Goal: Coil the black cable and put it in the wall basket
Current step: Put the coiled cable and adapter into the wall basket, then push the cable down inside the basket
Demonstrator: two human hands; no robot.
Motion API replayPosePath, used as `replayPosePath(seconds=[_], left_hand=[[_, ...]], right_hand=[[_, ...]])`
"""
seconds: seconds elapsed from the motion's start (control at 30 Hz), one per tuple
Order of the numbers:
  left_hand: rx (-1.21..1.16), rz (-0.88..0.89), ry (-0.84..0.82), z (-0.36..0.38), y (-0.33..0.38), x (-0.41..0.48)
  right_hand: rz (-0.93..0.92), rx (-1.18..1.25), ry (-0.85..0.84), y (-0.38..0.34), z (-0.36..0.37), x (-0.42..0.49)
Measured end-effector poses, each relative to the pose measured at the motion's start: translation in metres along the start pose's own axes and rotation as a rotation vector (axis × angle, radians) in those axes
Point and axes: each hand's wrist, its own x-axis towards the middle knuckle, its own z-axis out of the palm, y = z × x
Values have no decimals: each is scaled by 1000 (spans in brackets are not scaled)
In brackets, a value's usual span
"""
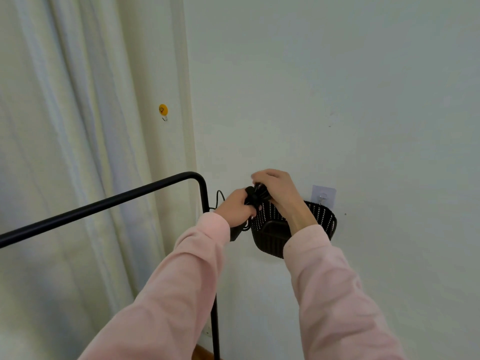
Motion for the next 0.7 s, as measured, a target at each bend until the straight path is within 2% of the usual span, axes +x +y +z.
replayPosePath(seconds=[0.07, 0.13, 0.2, 0.37, 0.47, 0.6, 0.7], left_hand=[[-122, -11, 76, -8, 2, 1], [-324, -40, 153, -20, 6, 3], [-526, -70, 218, -32, 9, 7], [-1049, -125, 275, -54, 6, 13], [-1333, -133, 287, -54, 1, 10], [-1333, -86, 271, -51, 4, 6], [-1340, -79, 227, -47, 7, 6]], right_hand=[[31, 141, -53, 0, -4, -3], [61, 122, -73, 6, -9, -5], [112, -1, -131, 14, -13, -11], [210, -400, -473, 33, -4, -22], [135, -522, -408, 44, 12, -21], [-8, -401, -266, 46, 8, -19], [-181, -472, -108, 35, -12, -14]])
